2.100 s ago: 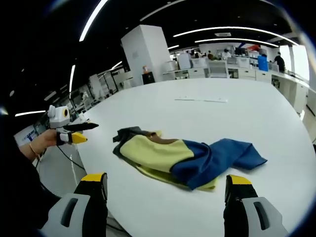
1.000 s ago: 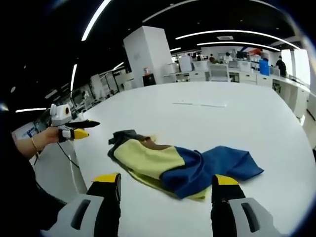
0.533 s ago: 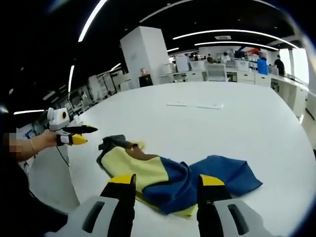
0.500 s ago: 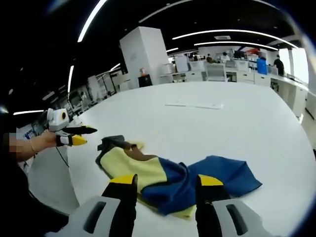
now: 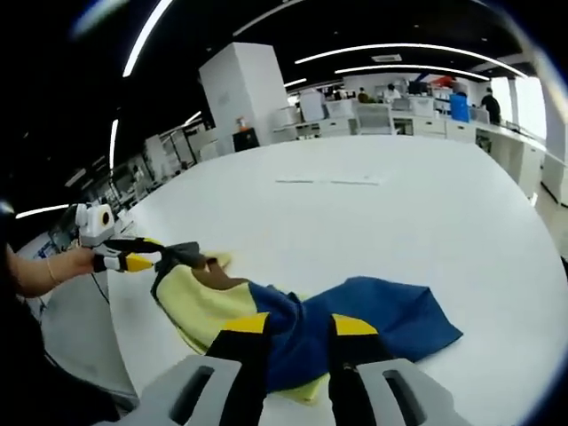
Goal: Fold the garment on the visible template until the final outline fits inside the template.
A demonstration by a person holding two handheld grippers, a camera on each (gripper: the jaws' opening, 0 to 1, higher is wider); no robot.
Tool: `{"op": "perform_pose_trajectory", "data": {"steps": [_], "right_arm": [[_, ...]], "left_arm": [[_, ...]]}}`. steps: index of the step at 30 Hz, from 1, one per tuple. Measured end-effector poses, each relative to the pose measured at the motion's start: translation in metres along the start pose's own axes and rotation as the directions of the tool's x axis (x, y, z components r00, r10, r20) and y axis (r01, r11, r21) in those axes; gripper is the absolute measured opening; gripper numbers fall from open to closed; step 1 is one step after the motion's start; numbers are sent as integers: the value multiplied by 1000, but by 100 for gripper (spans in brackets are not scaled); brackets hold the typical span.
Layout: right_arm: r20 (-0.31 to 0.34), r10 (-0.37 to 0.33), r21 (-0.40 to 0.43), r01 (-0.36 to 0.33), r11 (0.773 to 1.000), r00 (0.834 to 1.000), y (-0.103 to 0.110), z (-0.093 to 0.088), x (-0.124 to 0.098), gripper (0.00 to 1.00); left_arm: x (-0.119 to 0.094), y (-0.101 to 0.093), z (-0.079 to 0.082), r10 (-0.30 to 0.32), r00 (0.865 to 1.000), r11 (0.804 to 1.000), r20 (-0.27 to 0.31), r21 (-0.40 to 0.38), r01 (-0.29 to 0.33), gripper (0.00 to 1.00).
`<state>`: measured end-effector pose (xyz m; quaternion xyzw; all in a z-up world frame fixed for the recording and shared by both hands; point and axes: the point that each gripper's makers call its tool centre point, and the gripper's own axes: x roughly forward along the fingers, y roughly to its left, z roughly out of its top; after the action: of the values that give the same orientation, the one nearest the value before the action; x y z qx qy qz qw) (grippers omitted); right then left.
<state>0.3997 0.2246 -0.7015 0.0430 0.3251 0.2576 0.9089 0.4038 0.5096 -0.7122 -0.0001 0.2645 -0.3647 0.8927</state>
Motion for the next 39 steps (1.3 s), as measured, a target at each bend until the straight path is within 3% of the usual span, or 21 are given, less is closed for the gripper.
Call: {"op": "perform_pose_trajectory", "data": {"steps": [13, 20, 29, 39], "right_arm": [[-80, 15, -12, -16, 1000, 997, -4, -19, 16, 4], [-102, 32, -2, -33, 999, 994, -1, -26, 21, 2], [-109, 31, 5, -31, 1000, 994, -1, -28, 23, 0], [-107, 25, 2, -25, 1000, 994, 0, -27, 21, 0]], "left_arm": [[11, 0, -15, 2, 998, 1000, -66, -7, -3, 23], [15, -3, -20, 1, 996, 1000, -85, 3, -1, 18], [15, 0, -19, 40, 996, 998, -80, 46, -37, 11], [13, -7, -14, 70, 995, 986, -66, 154, -59, 5]]}}
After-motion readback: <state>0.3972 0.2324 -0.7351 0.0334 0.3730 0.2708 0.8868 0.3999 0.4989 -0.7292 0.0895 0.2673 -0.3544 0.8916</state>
